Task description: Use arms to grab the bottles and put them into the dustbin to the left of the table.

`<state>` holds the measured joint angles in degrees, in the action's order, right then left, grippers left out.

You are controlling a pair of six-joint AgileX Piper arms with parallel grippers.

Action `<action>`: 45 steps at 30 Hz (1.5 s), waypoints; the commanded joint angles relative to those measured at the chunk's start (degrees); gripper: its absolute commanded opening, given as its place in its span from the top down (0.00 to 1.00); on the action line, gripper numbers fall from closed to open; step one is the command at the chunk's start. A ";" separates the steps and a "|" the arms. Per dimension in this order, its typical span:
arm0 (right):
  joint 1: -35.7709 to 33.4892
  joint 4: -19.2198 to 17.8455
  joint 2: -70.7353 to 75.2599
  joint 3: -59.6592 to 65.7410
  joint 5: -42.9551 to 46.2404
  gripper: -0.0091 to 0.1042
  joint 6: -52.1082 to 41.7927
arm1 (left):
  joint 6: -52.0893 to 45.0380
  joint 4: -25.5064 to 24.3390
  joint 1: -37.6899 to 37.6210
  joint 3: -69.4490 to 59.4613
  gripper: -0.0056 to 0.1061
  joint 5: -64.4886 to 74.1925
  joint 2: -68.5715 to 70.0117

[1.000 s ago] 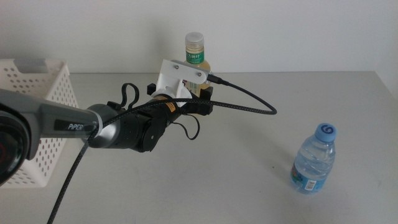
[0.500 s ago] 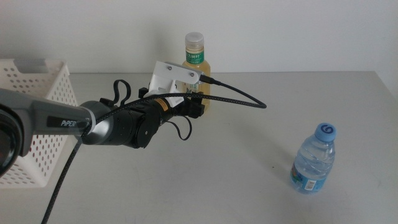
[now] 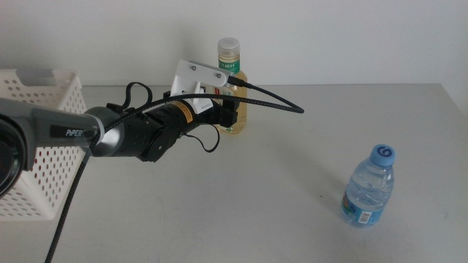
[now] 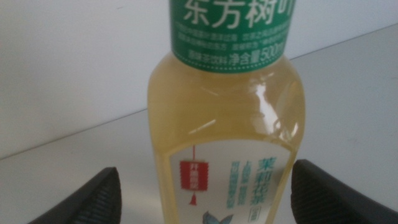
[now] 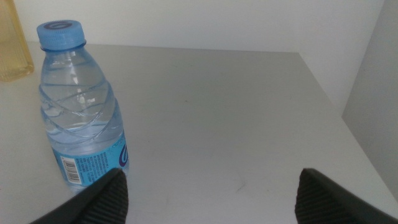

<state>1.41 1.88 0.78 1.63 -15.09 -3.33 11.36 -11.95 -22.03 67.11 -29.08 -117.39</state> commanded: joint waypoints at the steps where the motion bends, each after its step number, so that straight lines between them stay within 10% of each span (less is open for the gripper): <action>1: 0.38 -0.67 1.24 -0.51 4.31 0.09 -0.49 | 2.98 -1.90 0.15 3.40 0.11 -4.49 1.88; 21: 0.38 -0.67 1.24 -0.51 4.26 0.09 -0.49 | 5.62 -4.43 0.06 13.85 0.14 -4.68 -4.43; 26: 0.38 -0.67 1.24 -0.51 4.26 0.09 -0.49 | 6.06 -4.24 0.47 14.02 0.33 -4.88 -4.43; 34: 0.38 -0.67 1.24 -0.51 4.26 0.09 -0.49 | 5.47 -4.36 0.55 14.02 0.97 2.45 -1.31; 45: 0.38 -0.67 1.24 -0.51 4.26 0.09 -0.49 | 4.95 -4.47 0.98 14.02 0.97 23.06 14.36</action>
<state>1.41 1.88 0.78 1.63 -15.09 -3.33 16.23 -17.19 -21.63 78.84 -1.62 -110.72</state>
